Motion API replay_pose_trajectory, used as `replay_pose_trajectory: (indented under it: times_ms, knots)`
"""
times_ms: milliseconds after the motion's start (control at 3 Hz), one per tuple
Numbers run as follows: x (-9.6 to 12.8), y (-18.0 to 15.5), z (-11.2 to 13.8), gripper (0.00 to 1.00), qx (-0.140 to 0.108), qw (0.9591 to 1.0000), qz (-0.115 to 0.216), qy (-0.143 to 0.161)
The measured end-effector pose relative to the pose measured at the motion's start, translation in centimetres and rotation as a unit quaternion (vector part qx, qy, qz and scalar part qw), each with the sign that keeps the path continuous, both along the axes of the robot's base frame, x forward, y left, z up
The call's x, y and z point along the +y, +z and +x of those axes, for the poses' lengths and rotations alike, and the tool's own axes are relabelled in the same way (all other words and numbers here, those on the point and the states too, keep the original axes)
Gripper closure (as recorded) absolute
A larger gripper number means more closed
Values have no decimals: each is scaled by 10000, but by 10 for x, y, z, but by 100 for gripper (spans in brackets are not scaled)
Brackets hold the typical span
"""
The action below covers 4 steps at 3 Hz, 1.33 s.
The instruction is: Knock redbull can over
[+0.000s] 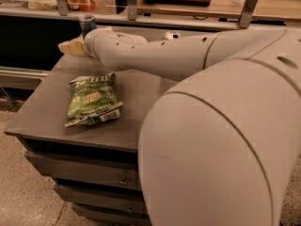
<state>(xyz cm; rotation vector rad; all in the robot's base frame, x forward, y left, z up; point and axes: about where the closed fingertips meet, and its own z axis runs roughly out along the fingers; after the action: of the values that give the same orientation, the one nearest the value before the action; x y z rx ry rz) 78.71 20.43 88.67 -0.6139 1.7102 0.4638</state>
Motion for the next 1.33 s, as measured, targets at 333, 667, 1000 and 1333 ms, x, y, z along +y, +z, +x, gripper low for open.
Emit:
replay_pose_trajectory:
  times_ms: [333,667,1000,1333]
  knots:
    - [17,-5,6,17,-83,9997,120,198]
    - [33,-4,10,40,-237,9986,234,423]
    - [37,2,16,72,-402,9974,276,537]
    - [24,20,17,95,-454,9976,132,515]
